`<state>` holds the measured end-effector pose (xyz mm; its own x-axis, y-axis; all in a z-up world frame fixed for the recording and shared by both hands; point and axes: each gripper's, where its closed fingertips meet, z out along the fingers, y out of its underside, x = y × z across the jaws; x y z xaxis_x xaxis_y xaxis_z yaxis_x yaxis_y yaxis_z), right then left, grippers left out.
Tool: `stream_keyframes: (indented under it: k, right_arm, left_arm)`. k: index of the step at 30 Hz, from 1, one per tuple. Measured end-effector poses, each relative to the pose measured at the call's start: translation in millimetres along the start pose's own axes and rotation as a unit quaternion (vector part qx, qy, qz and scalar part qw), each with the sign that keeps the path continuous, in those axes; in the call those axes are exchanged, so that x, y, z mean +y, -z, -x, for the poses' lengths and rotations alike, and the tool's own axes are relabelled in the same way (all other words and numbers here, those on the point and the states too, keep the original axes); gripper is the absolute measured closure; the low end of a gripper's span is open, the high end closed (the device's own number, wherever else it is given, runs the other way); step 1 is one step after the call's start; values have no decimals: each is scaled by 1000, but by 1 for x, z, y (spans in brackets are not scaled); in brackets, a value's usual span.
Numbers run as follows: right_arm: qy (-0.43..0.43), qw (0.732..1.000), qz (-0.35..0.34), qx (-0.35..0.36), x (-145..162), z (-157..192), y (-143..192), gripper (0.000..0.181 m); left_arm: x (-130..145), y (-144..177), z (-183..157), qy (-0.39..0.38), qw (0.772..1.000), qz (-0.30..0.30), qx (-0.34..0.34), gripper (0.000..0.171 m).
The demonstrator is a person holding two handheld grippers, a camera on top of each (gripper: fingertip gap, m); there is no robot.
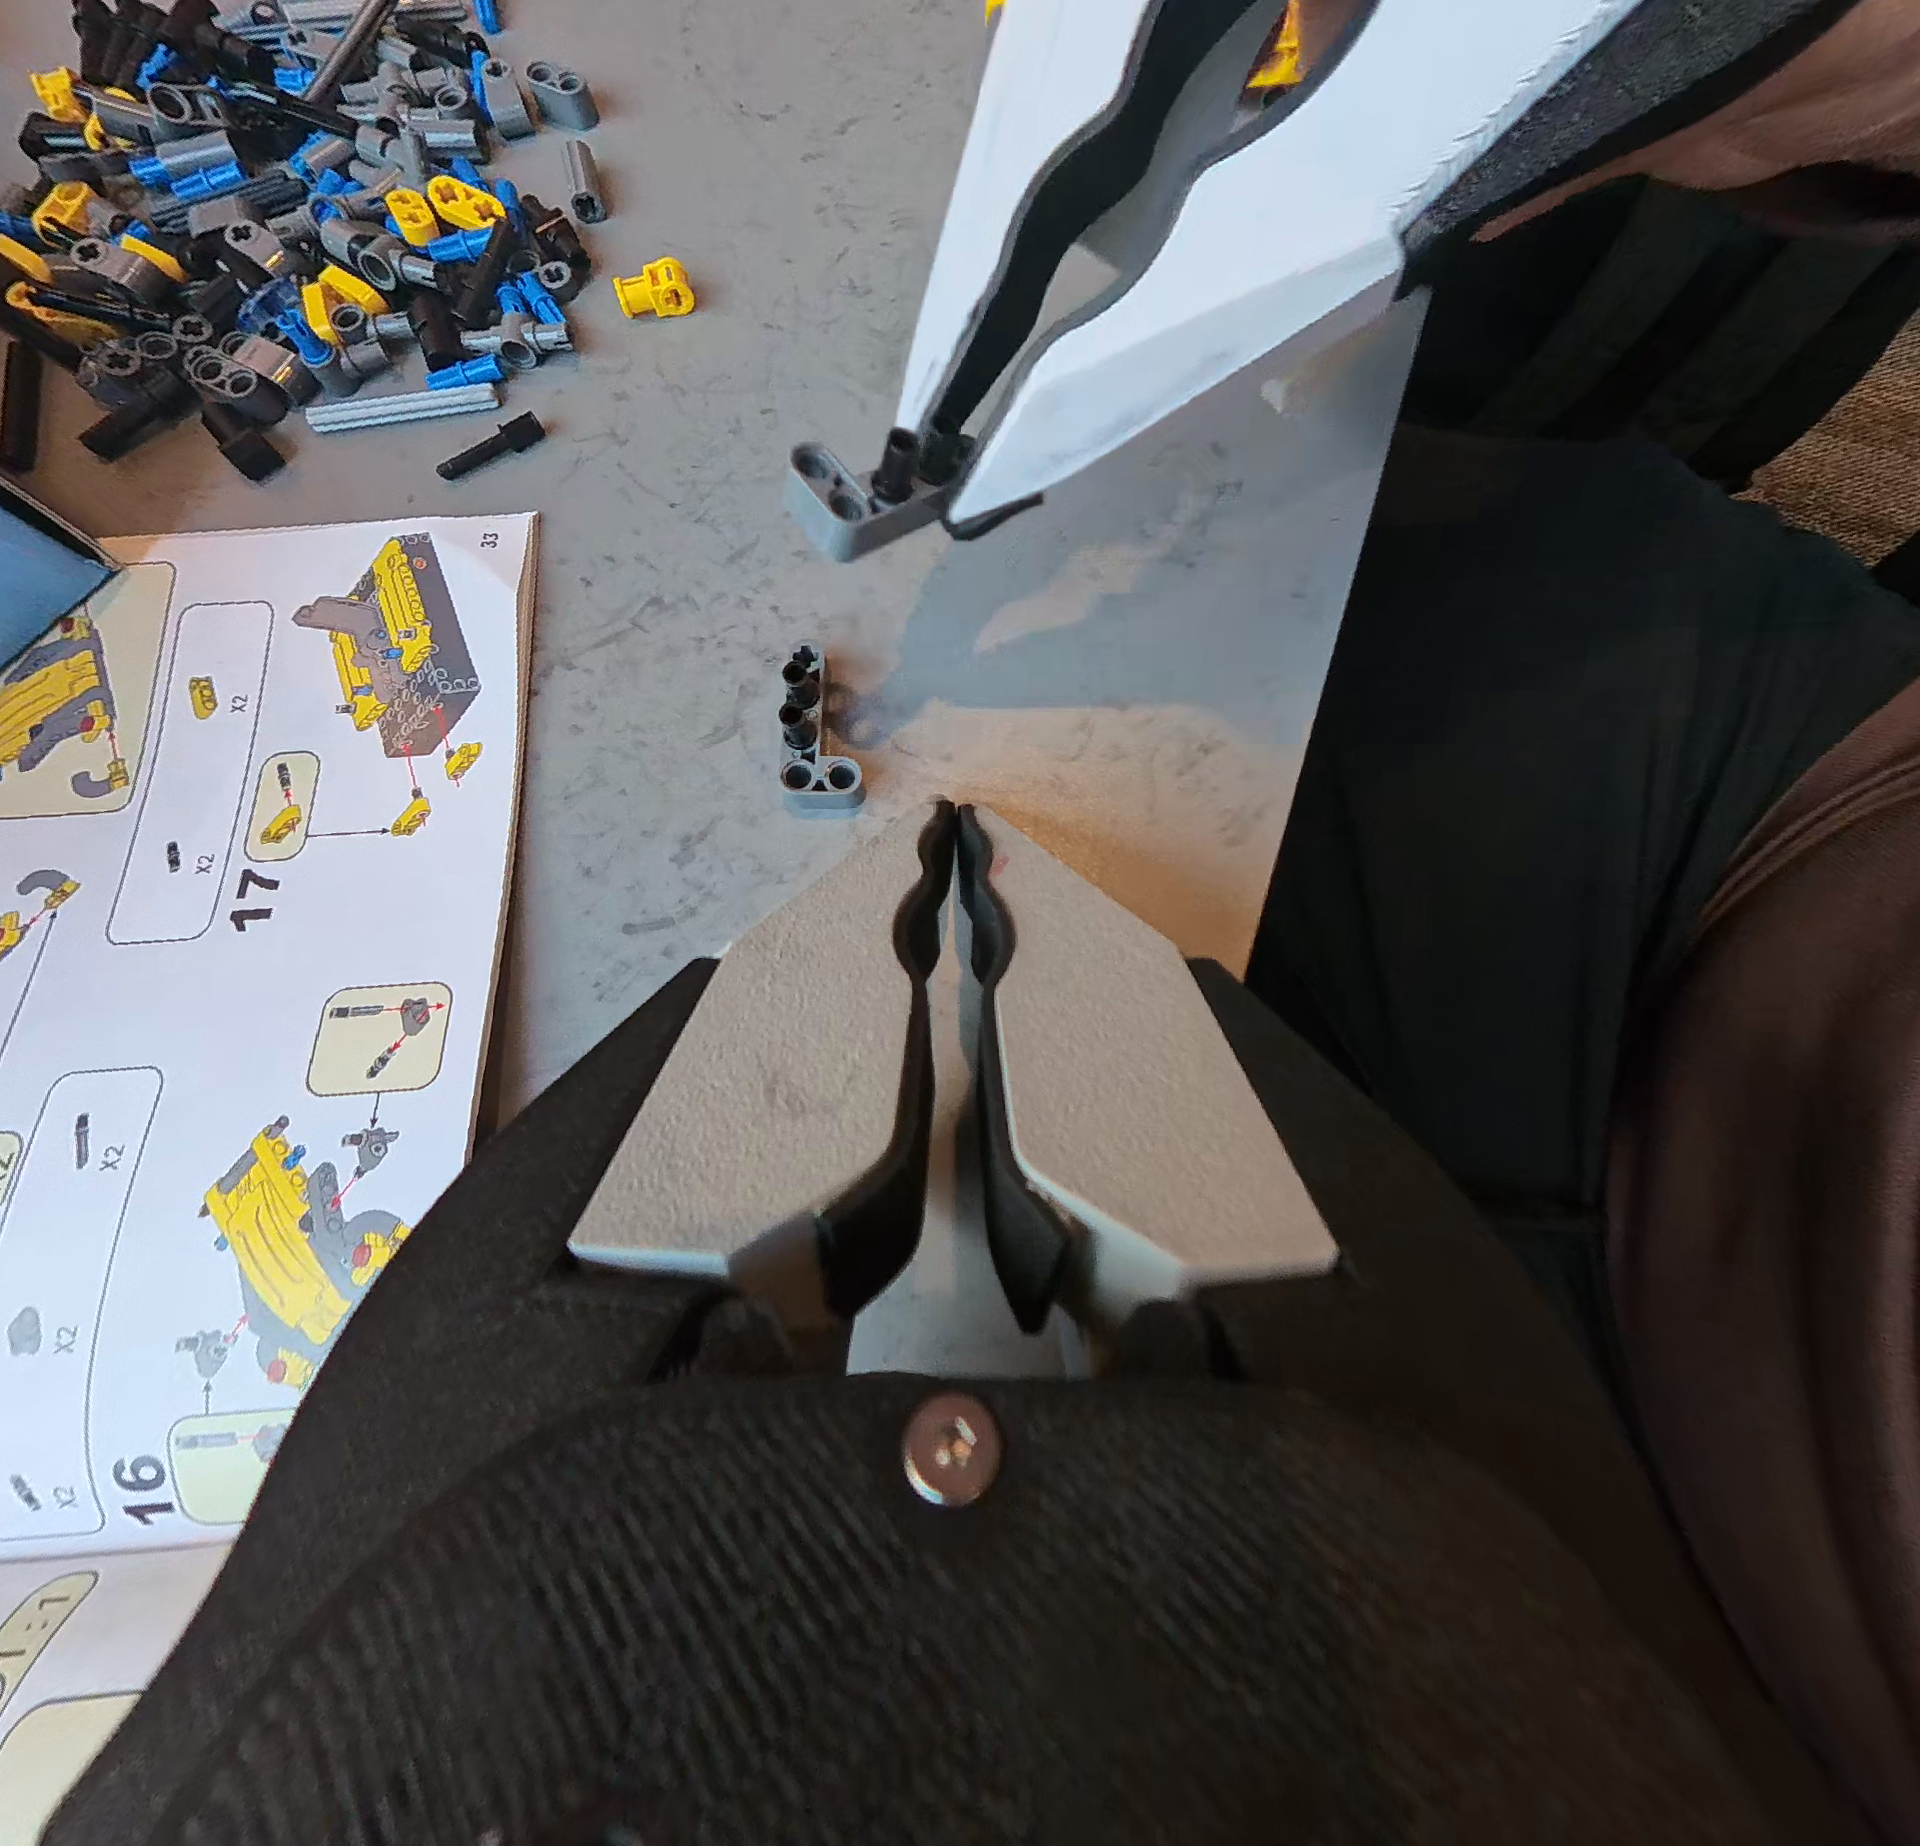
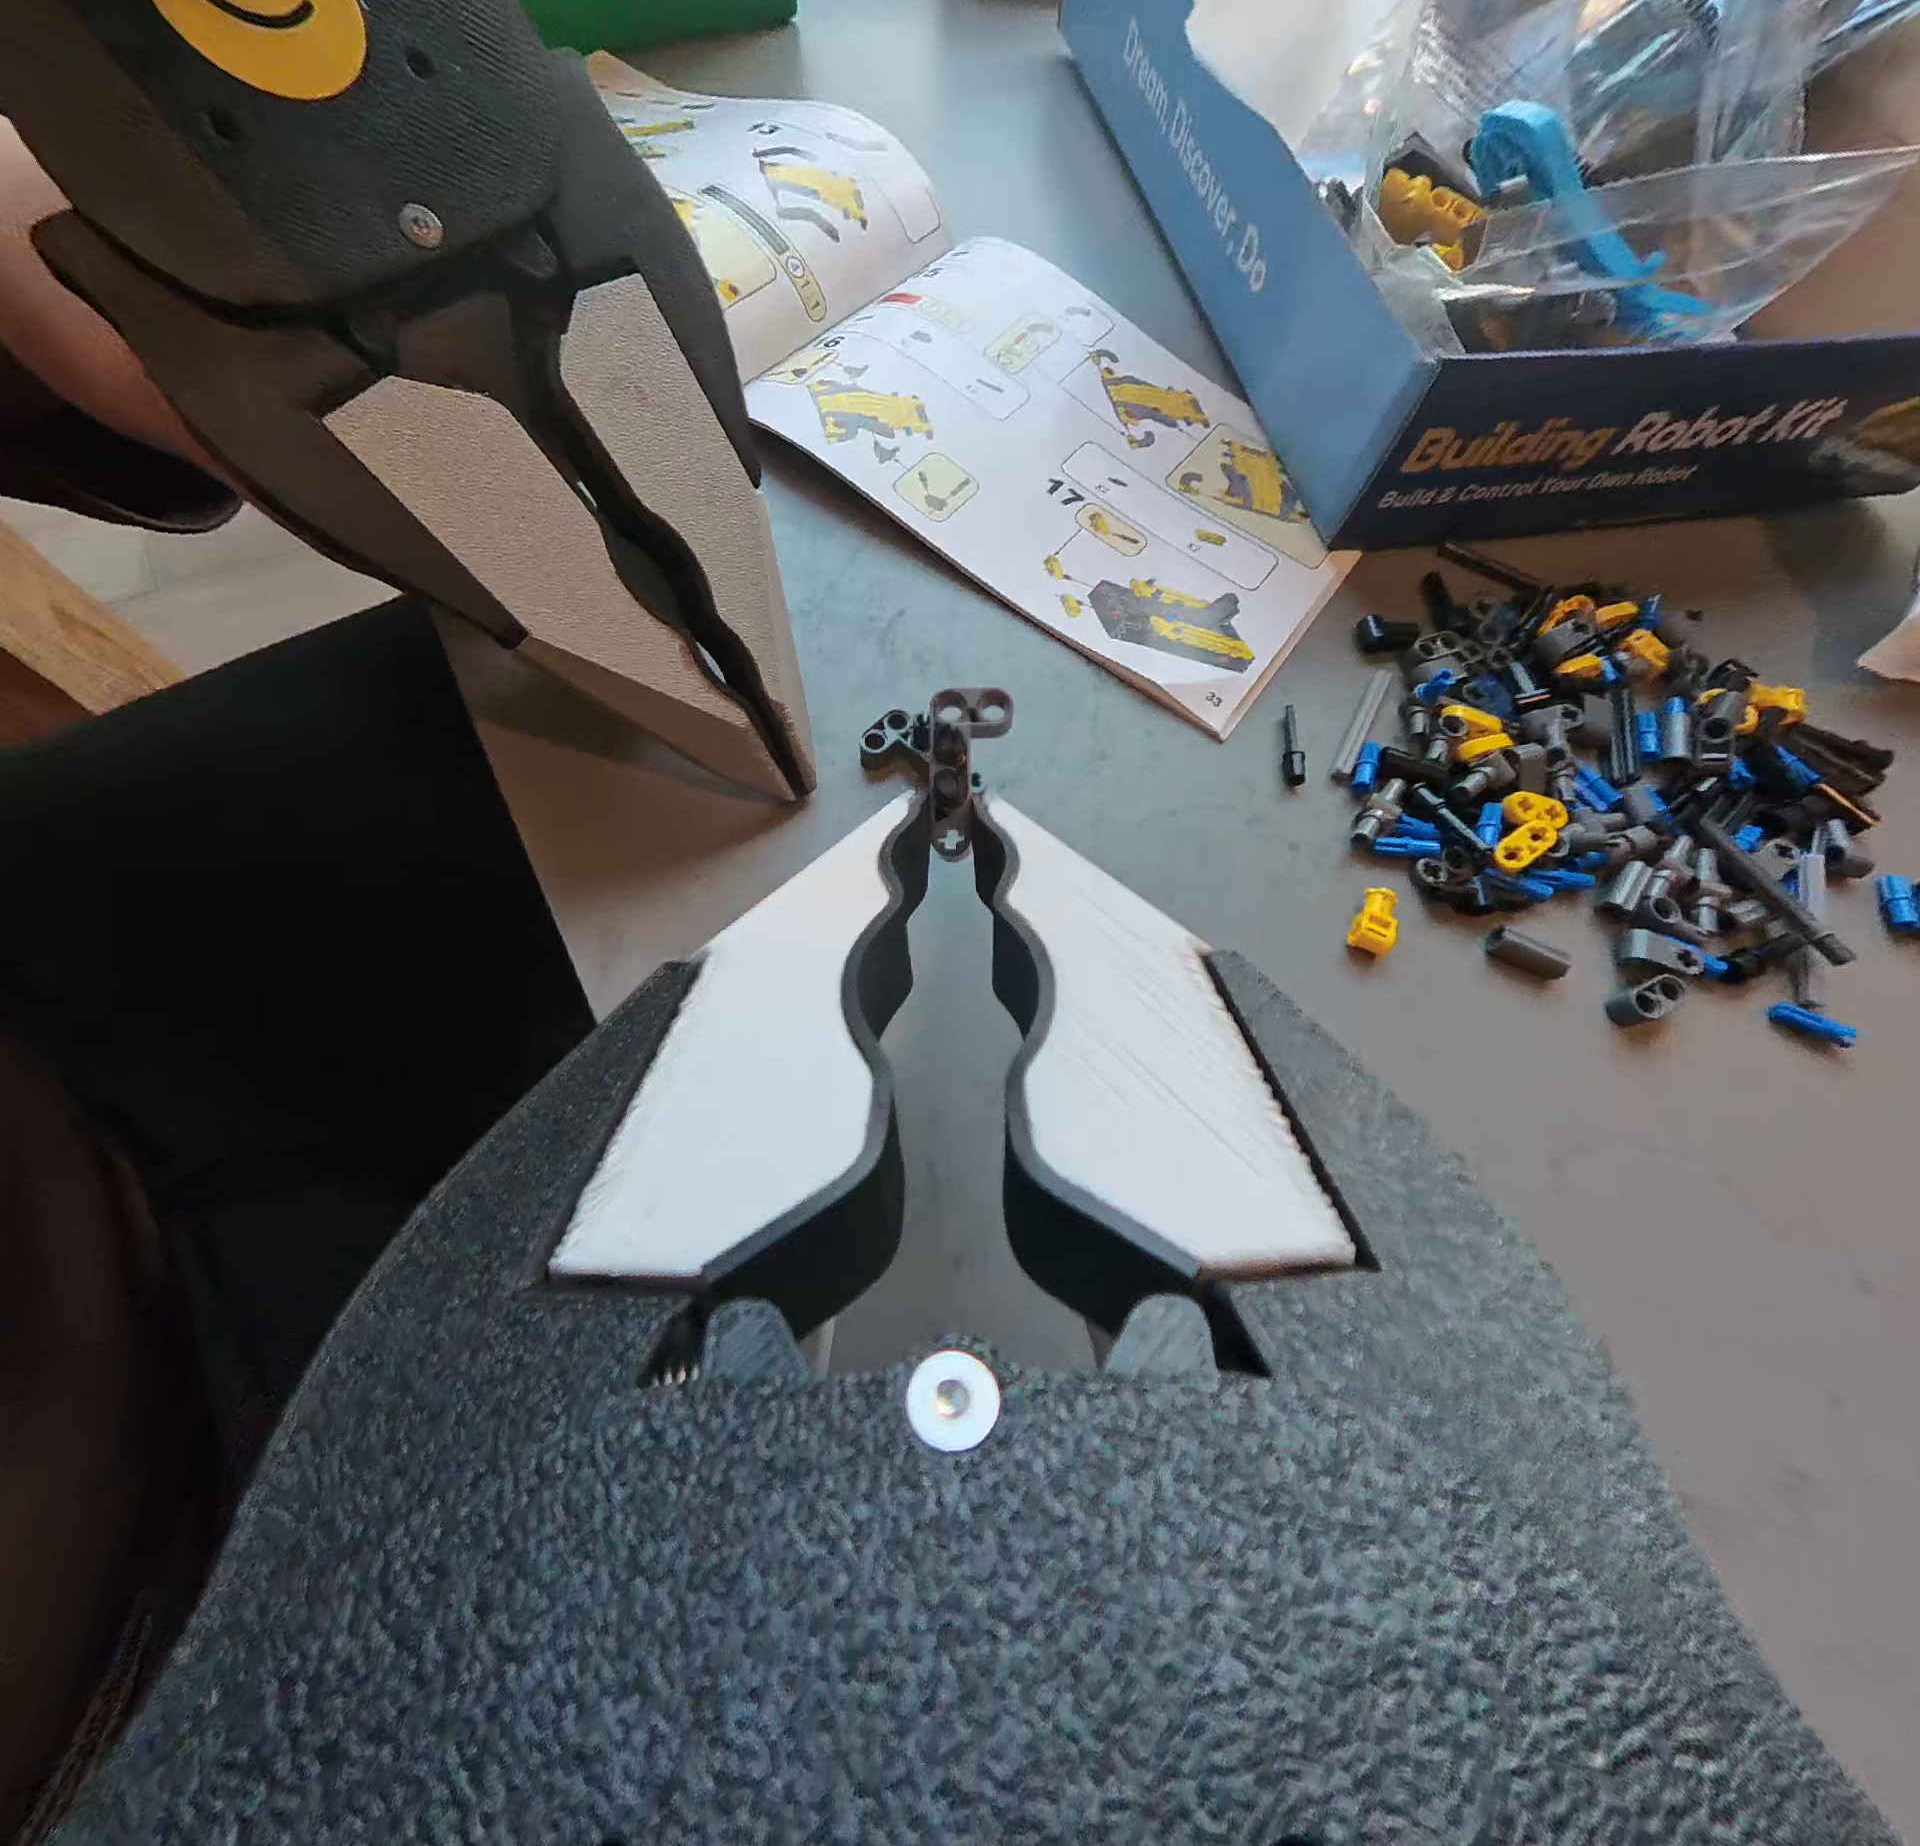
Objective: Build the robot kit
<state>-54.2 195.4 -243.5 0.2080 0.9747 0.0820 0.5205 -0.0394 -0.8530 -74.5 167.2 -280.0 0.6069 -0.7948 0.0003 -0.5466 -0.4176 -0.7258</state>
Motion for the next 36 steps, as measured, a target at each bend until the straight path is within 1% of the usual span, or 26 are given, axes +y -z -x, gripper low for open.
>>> stream_keyframes:
  k: [7, 9, 11, 13, 15, 17, 21, 23, 24, 27, 32, 36]
  right_arm:
    - [-13, 999, 12, -42, 2, 12, 4, 174]
    - [-25, 997, 23, -72, 5, 18, 9, 174]
    - [-44, 992, 32, -110, 6, 24, 16, 174]
    - [-66, 987, 25, -141, 3, 30, 25, 174]
    - [-89, 977, 37, -190, 4, 41, 34, 174]
    - [-101, 966, 63, -231, 11, 53, 41, 174]
    - [-102, 952, 98, -270, 22, 72, 49, 174]
    - [-100, 946, 109, -287, 24, 81, 51, 174]
    - [-99, 944, 114, -293, 25, 85, 51, 174]
    - [-105, 939, 124, -303, 26, 92, 48, 174]
    - [-147, 927, 114, -327, 22, 95, 41, 174]
    - [-165, 917, 114, -344, 21, 97, 35, 175]
  left_arm:
    - [0, 1, -4, -8, 1000, 0, 9, 171]
    - [-1, 2, -4, -17, 1000, -3, 1, 164]
    - [-6, 6, -10, -52, 998, -25, -8, 163]
    - [-13, 10, -20, -92, 995, -42, -21, 156]
    - [-17, 11, -23, -140, 987, -44, -62, 146]
    - [-22, 11, -30, -183, 977, -51, -93, 142]
    - [-27, 7, -52, -221, 966, -68, -113, 141]
    - [-28, 5, -58, -222, 963, -79, -127, 135]
    - [-27, 3, -62, -221, 964, -81, -123, 134]
    - [-25, 3, -67, -238, 958, -86, -133, 134]
    - [-18, 8, -72, -248, 953, -111, -132, 154]
    - [-10, 5, -67, -233, 957, -116, -130, 154]
